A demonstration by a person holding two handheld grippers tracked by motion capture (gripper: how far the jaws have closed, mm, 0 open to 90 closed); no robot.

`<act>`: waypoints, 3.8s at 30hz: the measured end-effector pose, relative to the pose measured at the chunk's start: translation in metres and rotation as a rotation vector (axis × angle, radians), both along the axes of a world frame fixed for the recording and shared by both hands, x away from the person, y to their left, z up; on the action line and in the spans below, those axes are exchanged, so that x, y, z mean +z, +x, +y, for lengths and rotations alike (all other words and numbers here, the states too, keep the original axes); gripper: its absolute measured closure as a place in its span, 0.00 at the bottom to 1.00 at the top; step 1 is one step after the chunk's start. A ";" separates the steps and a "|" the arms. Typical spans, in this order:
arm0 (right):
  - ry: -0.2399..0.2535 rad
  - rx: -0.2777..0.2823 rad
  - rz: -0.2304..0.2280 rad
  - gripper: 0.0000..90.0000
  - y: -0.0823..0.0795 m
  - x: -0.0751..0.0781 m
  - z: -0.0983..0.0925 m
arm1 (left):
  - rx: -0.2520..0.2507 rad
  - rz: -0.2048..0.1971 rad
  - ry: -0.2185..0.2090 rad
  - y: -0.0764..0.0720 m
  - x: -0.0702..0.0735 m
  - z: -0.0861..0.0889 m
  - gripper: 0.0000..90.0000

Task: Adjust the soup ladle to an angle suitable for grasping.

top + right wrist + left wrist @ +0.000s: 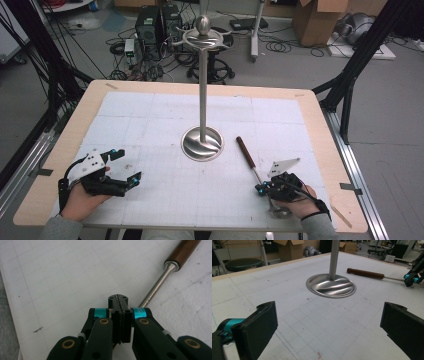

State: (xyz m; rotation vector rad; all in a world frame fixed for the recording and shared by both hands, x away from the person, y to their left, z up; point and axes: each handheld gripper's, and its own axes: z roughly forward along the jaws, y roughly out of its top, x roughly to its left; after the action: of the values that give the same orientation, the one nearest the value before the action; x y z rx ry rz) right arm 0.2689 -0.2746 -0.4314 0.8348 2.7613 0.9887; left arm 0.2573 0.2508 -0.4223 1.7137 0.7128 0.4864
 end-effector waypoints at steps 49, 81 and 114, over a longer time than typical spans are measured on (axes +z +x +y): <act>-0.005 -0.088 0.095 1.00 -0.003 0.003 -0.047 | -0.003 0.001 0.002 0.000 0.000 0.000 0.02; 0.081 -0.247 -0.017 1.00 0.033 0.008 -0.072 | -0.005 0.006 0.006 0.001 -0.001 -0.001 0.02; 0.014 -0.053 0.004 1.00 0.051 -0.001 -0.045 | -0.006 0.009 0.007 0.001 -0.001 -0.001 0.02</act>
State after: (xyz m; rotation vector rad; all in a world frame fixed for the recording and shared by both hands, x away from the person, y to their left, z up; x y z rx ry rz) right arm 0.3196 -0.3201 -0.4328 0.9083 2.7229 0.9994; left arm 0.2585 0.2499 -0.4235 1.7249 0.7133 0.4775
